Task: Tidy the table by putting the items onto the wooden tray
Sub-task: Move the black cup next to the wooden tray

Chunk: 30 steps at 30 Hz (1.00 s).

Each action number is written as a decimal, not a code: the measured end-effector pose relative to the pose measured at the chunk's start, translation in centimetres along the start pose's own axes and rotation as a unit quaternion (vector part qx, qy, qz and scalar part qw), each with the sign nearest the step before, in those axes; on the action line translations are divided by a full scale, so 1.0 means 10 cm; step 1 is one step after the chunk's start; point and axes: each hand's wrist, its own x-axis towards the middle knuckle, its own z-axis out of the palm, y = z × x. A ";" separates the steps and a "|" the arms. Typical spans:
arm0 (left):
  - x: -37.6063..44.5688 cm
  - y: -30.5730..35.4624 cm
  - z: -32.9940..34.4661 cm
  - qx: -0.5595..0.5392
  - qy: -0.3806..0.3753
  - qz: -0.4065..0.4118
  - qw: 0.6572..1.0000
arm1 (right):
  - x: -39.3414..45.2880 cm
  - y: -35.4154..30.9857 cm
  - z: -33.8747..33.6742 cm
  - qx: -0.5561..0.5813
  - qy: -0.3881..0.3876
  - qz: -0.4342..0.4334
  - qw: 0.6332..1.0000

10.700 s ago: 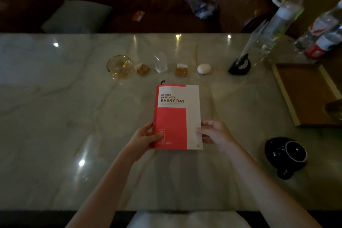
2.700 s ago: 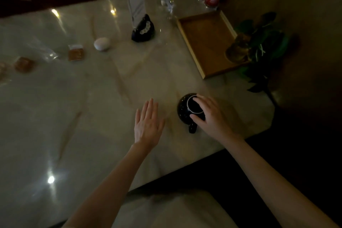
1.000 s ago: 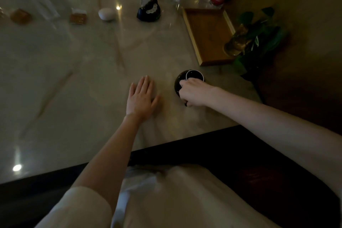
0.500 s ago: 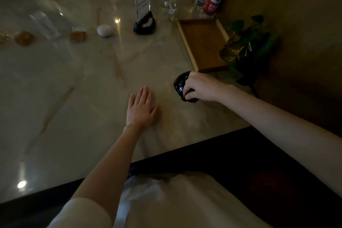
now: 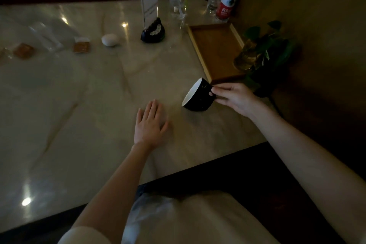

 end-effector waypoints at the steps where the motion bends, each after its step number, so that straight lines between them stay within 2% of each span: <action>1: 0.00 0.00 0.00 0.000 0.003 0.001 1.000 | -0.01 0.05 0.00 0.043 0.006 0.015 0.999; 7: 0.01 0.00 0.01 -0.017 0.011 0.002 1.000 | -0.07 0.37 0.04 0.255 0.007 0.059 0.965; 12: 0.02 -0.01 0.02 -0.010 0.015 0.001 1.000 | -0.13 0.54 0.10 0.318 0.022 0.055 0.946; 14: 0.01 -0.01 0.01 -0.007 0.015 -0.001 1.000 | -0.15 0.62 0.13 0.288 0.030 0.042 0.956; 18: 0.01 0.00 0.01 -0.010 0.012 -0.001 1.000 | -0.21 0.80 0.17 0.137 0.043 0.003 0.990; 21: 0.01 0.00 0.01 -0.011 0.012 -0.005 1.000 | -0.29 0.90 0.18 0.045 0.079 -0.027 0.995; 30: 0.01 0.00 0.00 -0.004 0.010 -0.004 1.000 | -0.40 1.17 0.23 -0.038 0.074 -0.082 0.993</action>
